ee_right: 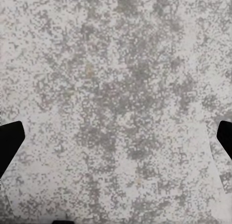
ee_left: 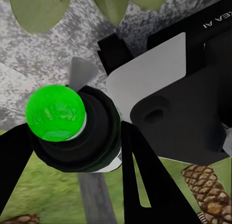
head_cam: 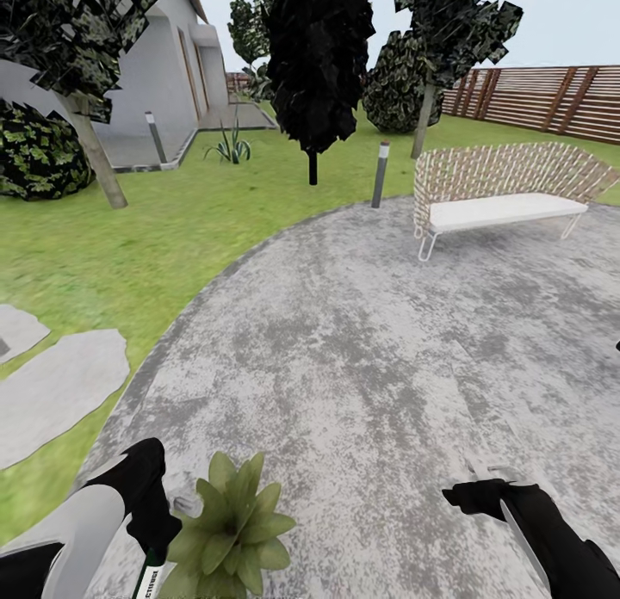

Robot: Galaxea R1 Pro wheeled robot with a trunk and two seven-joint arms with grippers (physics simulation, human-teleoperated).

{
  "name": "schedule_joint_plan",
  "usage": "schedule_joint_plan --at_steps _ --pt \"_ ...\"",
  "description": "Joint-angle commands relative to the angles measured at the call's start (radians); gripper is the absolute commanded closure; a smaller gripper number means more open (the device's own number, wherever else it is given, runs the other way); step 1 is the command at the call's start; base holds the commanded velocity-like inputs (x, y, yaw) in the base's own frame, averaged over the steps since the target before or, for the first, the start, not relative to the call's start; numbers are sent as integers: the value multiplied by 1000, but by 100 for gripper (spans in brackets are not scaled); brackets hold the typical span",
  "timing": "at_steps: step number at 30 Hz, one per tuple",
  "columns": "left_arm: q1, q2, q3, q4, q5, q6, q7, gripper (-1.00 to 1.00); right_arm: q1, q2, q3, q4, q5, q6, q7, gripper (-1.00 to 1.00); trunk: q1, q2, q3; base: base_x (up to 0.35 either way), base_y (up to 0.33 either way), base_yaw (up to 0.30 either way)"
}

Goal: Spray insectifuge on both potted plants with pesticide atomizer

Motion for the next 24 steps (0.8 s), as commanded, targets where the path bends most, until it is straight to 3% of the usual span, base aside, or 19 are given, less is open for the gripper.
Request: schedule_joint_plan --at_steps 1,24 --pt "-1 -1 8 -1 -11 7 -7 100 0 0 -2 -1 5 5 7 -100 0 0 -2 0 0 139" --pt "-1 -3 10 52 -11 7 -7 100 0 1 -1 -1 6 5 7 -100 0 0 -27 0 0 137"
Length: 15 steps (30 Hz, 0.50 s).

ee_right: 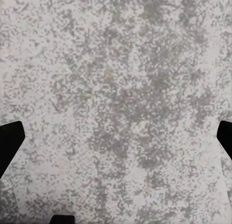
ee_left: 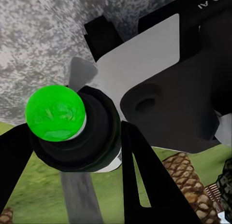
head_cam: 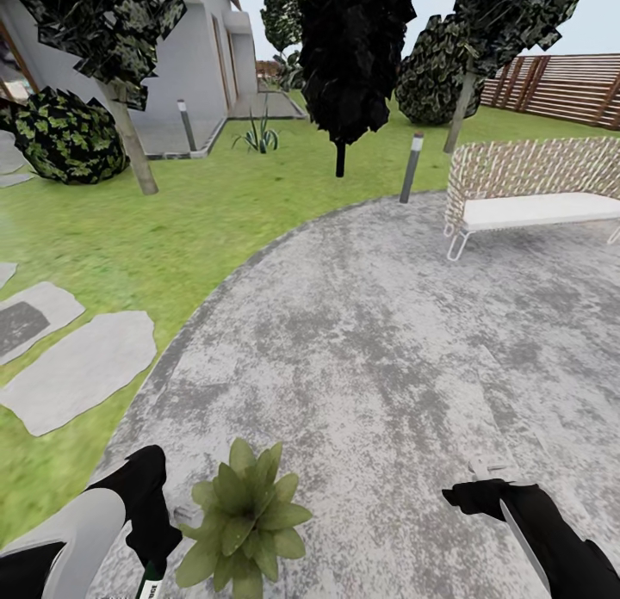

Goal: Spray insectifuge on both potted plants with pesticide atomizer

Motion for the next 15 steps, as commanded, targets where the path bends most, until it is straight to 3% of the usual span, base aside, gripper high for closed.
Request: schedule_joint_plan --at_steps 1,6,15 --pt "0 -1 8 -1 -11 7 -7 100 0 0 -2 -1 5 5 7 -100 0 0 -1 0 0 24" --pt "0 3 9 0 -13 7 -7 100 0 1 -2 -1 -1 5 7 -100 0 0 -2 0 0 7" --pt "6 3 8 -1 -12 7 -7 100 0 1 -2 -1 -1 5 7 -100 0 0 -13 0 0 127"
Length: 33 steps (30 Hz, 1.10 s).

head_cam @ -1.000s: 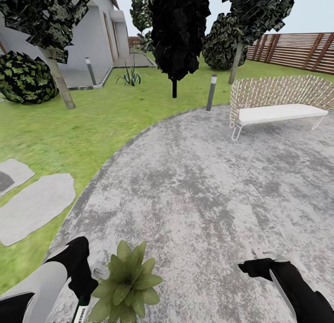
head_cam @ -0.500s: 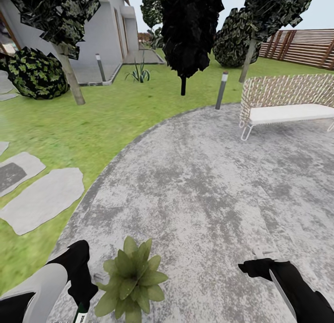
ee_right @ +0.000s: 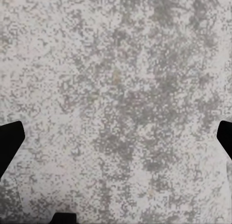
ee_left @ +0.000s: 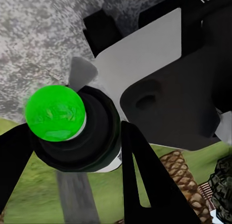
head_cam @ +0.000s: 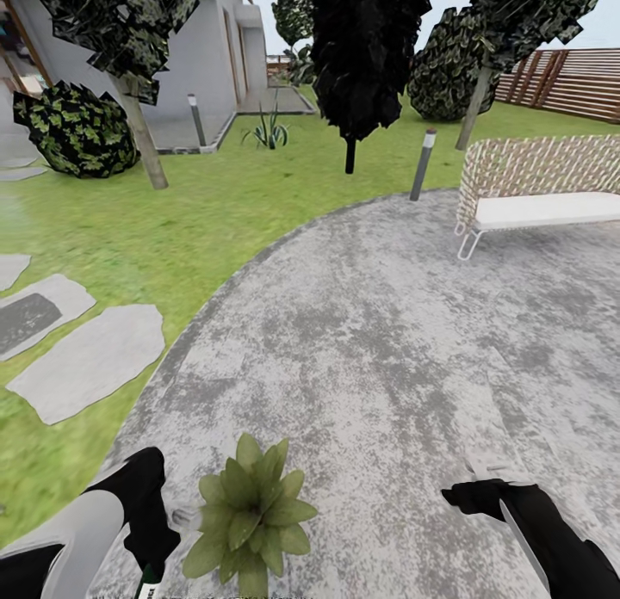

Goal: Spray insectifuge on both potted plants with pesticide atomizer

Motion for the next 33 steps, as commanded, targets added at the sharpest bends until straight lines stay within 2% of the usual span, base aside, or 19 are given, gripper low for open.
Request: schedule_joint_plan --at_steps 1,7,10,11,13,16,19,22,26,31,33 --pt "0 0 8 -1 -11 7 -7 100 0 0 -2 -1 5 5 6 -100 0 0 -2 0 0 139" --pt "1 2 8 -4 -12 8 -3 100 0 0 -2 -1 8 5 6 -100 0 0 -5 0 0 62" --pt "1 2 8 -5 -12 10 58 100 0 0 -2 -1 8 5 6 -100 0 0 -5 0 0 5" --pt "1 1 9 -6 -10 11 125 100 0 0 -2 -1 9 5 6 -100 0 0 -5 0 0 1" --pt "1 0 12 -5 -7 11 166 100 0 1 -2 -1 9 5 6 -100 0 0 -6 0 0 0" --pt "1 -3 21 -2 44 10 202 100 0 1 -2 -1 9 5 6 -100 0 0 -6 0 0 0" --pt "1 -4 22 5 132 7 211 100 0 1 -2 -1 9 5 6 -100 0 0 -6 0 0 0" --pt "1 -8 22 57 169 -3 214 100 0 1 -2 -1 10 5 6 -100 0 0 -6 0 0 0" --pt "1 -22 23 97 178 -26 222 100 0 1 -2 -1 10 5 6 -100 0 0 -6 0 0 0" --pt "1 -24 24 101 180 -30 280 100 0 1 -2 0 9 5 6 -100 0 0 -6 0 0 0" --pt "1 -24 23 98 181 -29 322 100 0 1 -2 0 10 5 6 -100 0 0 -6 0 0 0"
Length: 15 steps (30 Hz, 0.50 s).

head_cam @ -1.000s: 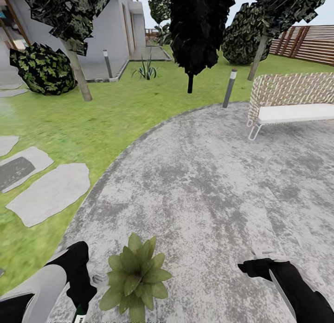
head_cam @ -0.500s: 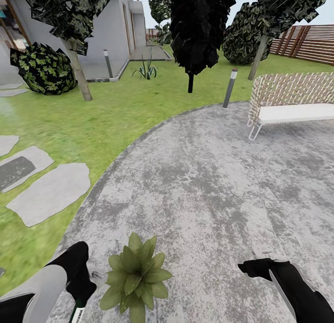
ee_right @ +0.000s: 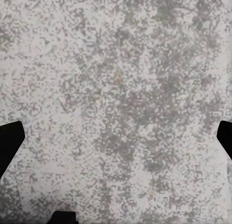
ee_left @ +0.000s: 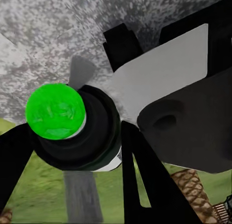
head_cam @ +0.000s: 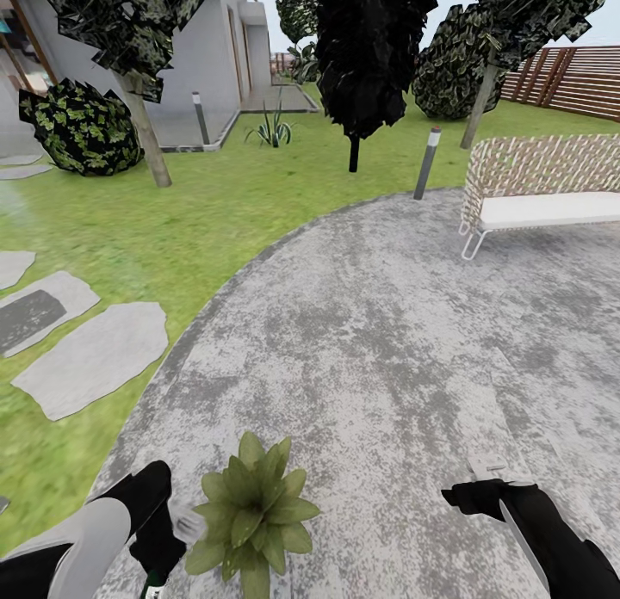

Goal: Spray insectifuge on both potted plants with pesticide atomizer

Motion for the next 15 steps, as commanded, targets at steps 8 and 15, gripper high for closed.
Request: schedule_joint_plan --at_steps 8,15 --pt "0 -2 10 0 -8 5 67 100 0 0 -2 -2 5 5 6 -100 0 0 -1 0 0 0" --pt "0 -1 11 0 -8 1 69 100 0 0 -2 -2 4 5 6 -100 0 0 -1 0 0 0"
